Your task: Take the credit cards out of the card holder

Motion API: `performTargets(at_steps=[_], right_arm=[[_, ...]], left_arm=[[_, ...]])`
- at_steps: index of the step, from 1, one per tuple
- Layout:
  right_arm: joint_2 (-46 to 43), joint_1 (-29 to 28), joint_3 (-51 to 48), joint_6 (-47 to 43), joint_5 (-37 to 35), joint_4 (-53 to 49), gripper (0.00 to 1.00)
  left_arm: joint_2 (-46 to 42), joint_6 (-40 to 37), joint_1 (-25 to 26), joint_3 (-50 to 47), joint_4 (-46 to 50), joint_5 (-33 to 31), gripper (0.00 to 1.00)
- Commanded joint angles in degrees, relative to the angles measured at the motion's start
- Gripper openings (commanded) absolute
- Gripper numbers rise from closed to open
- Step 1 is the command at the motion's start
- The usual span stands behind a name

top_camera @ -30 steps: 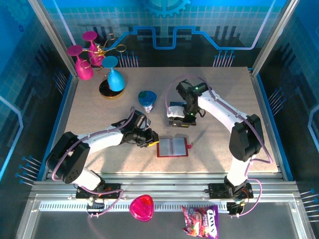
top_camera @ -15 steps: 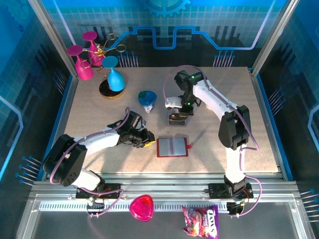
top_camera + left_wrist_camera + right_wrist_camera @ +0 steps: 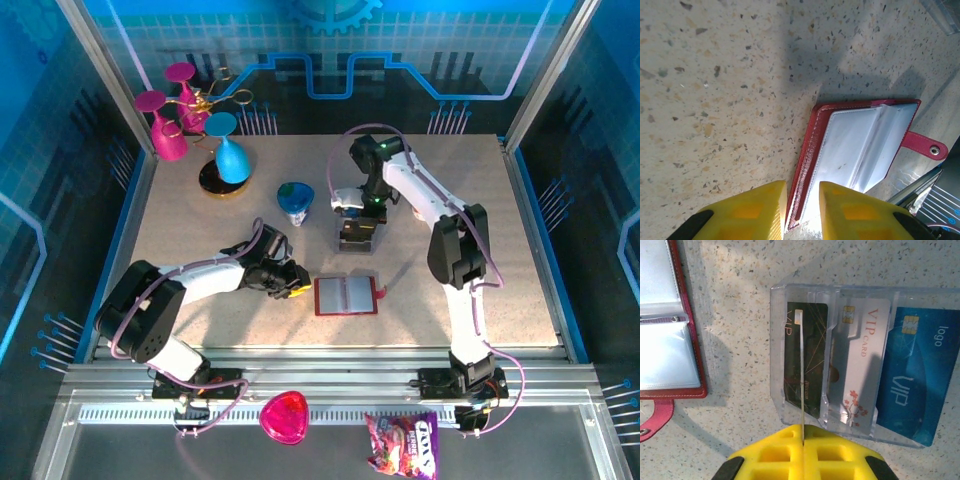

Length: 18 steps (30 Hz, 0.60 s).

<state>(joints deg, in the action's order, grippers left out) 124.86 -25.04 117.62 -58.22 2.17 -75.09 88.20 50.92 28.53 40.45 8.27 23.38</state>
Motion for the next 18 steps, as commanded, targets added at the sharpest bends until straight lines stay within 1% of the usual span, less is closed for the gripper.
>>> performTargets(at_steps=[1, 18], right_arm=[[2.1, 0.7, 3.4, -1.6, 1.9, -3.7, 0.00], [7.1, 1.0, 4.5, -1.7, 3.3, -4.1, 0.00]], left_arm=[[0.9, 0.0, -0.5, 1.8, -0.5, 1.4, 0.24], [0.9, 0.1, -0.8, 1.2, -0.8, 1.4, 0.26]])
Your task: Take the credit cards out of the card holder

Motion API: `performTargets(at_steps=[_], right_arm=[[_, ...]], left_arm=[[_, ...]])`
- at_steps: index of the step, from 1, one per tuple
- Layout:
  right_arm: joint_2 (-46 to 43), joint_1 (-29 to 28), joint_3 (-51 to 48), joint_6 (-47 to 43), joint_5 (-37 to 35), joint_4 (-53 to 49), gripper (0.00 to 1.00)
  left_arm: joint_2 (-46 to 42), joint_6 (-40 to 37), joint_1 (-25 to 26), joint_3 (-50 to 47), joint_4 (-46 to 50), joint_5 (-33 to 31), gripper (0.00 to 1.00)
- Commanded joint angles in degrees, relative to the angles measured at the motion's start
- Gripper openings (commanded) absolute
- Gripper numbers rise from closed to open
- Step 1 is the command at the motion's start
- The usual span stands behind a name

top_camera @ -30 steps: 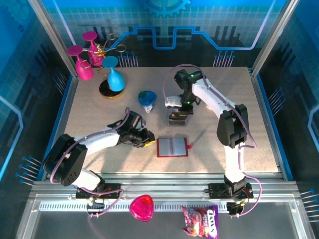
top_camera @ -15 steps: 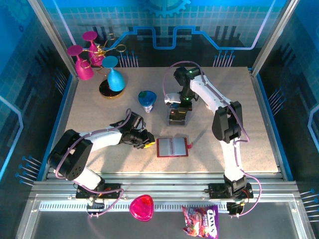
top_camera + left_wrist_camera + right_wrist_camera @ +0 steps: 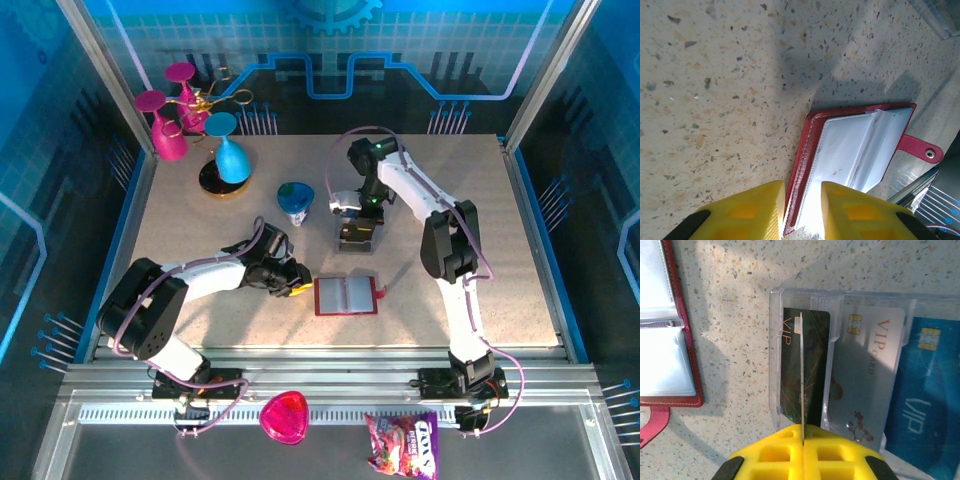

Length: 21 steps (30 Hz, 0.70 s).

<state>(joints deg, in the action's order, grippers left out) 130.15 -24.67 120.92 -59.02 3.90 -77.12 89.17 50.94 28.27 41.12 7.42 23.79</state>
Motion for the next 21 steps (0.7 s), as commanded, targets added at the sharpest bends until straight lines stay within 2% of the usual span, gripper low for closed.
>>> performTargets(at_steps=[1, 8, 12, 21], right_arm=[[2.0, 0.7, 1.2, -0.8, 1.6, -2.0, 0.00], [2.8, 0.8, 1.1, -0.4, 2.9, -1.9, 0.00], [2.8, 0.8, 1.2, 0.1, 2.7, -1.9, 0.10], [0.9, 0.7, 1.4, 0.8, 1.9, -0.7, 0.18]], left_arm=[[-0.2, 0.0, -0.6, 0.4, 0.1, 0.9, 0.26], [-0.8, 0.0, -0.9, -0.4, -0.4, 1.0, 0.26], [-1.1, -0.2, -1.1, -0.3, -0.2, 1.0, 0.26], [-2.2, -1.4, -2.2, 0.2, 1.0, 1.1, 0.27]])
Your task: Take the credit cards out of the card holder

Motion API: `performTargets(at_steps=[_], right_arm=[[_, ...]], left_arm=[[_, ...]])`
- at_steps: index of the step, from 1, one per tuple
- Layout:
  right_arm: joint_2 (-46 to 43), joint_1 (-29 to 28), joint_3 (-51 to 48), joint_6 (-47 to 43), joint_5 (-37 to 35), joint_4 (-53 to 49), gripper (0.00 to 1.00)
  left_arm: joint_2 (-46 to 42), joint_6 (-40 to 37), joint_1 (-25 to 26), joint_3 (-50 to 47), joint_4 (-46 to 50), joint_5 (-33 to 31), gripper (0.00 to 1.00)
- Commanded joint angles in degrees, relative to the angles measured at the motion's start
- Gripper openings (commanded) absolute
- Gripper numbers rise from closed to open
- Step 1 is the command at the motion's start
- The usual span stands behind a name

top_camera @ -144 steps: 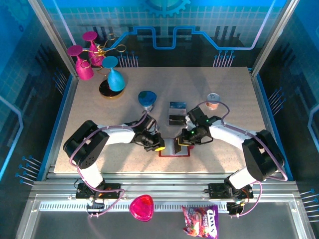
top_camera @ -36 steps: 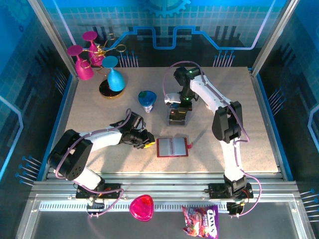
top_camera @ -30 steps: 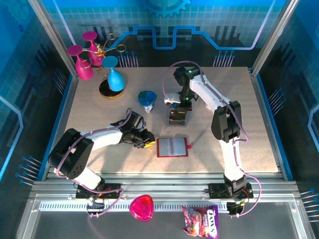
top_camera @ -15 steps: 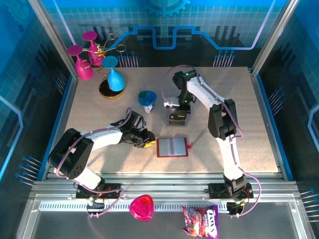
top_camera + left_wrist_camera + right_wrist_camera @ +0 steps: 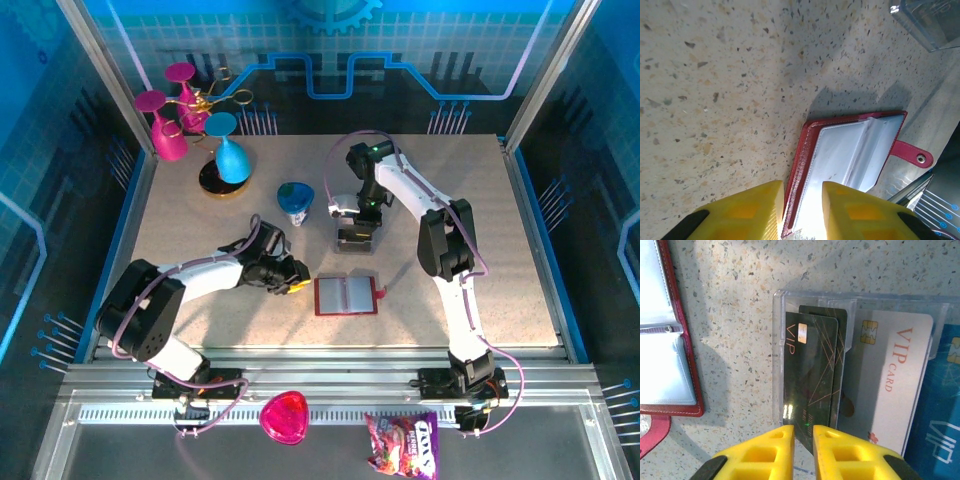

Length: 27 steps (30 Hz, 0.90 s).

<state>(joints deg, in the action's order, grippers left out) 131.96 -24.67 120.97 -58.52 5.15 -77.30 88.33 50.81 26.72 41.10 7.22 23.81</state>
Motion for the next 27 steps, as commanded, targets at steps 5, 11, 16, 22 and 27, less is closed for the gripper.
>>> performTargets(at_steps=[5, 11, 16, 22, 27], right_arm=[[-3.6, 0.9, 0.3, 1.0, 0.5, 1.1, 0.19], [-8.6, 1.2, -4.8, 2.1, 1.2, 5.9, 0.19], [-13.8, 1.8, -11.7, 4.1, 1.2, 11.8, 0.23], [-22.1, 2.8, -24.3, 9.6, 0.7, 23.6, 0.36], [-29.5, 3.8, -37.6, 16.6, -1.0, 35.9, 0.48]], left_arm=[[-1.2, -2.0, -1.2, 1.4, 1.9, 1.0, 0.27], [-1.1, -3.1, -2.0, 3.2, 2.8, 0.7, 0.29], [-0.9, -4.9, -3.7, 4.8, 3.9, 0.1, 0.35], [-1.9, -8.8, -7.4, 5.8, 5.4, -2.8, 0.43], [-3.8, -14.4, -11.5, 6.6, 8.7, -9.6, 0.59]])
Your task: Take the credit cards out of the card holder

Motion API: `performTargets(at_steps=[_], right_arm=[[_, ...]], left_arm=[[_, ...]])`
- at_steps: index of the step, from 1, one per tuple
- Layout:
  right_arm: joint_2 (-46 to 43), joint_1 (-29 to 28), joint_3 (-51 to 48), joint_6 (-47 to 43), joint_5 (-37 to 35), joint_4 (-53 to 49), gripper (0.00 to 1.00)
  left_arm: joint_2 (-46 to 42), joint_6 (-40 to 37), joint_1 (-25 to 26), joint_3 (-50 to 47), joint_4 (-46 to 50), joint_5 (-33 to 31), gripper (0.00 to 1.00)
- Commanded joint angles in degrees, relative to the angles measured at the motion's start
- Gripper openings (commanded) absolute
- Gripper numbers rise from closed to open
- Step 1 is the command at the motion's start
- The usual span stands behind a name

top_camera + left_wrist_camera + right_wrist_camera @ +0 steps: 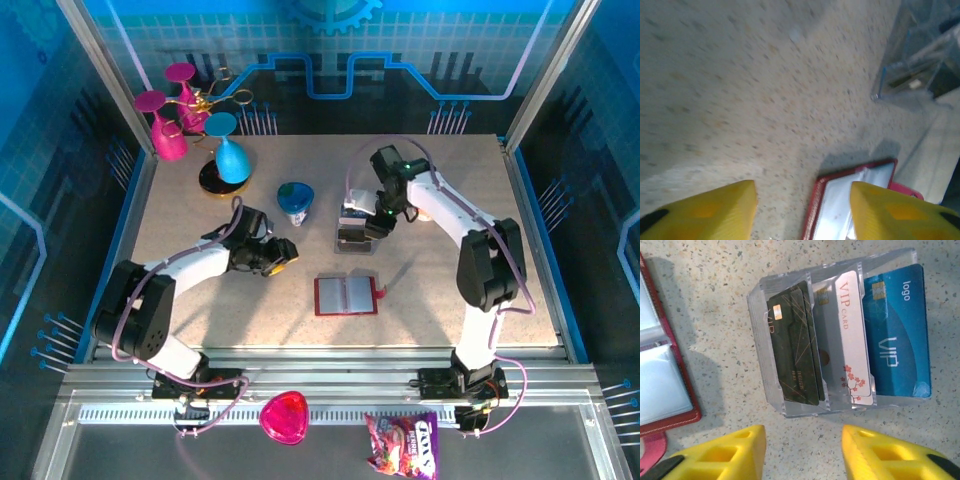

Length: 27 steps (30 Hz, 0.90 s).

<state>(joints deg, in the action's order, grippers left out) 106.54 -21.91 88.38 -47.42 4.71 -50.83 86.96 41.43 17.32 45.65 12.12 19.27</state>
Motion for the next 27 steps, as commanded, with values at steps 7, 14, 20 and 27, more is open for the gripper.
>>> performTargets(at_steps=[7, 14, 20, 27], right_arm=[[-13.7, 3.3, -22.1, 17.0, -5.3, 26.1, 0.88], [-19.7, 7.0, -34.6, 30.9, -13.3, 40.1, 1.00], [-22.7, 10.6, -45.4, 40.3, -14.3, 55.7, 1.00], [-25.0, 12.9, -58.1, 46.2, -16.9, 79.4, 1.00]], left_arm=[[-6.5, -12.9, -5.6, 2.7, 8.3, -19.0, 0.99], [-10.7, -19.8, -7.3, 1.9, 8.6, -37.1, 0.99], [-13.1, -28.6, -8.6, -4.4, -2.9, -49.3, 0.99], [-14.4, -36.2, -14.5, -16.8, -26.2, -44.6, 0.99]])
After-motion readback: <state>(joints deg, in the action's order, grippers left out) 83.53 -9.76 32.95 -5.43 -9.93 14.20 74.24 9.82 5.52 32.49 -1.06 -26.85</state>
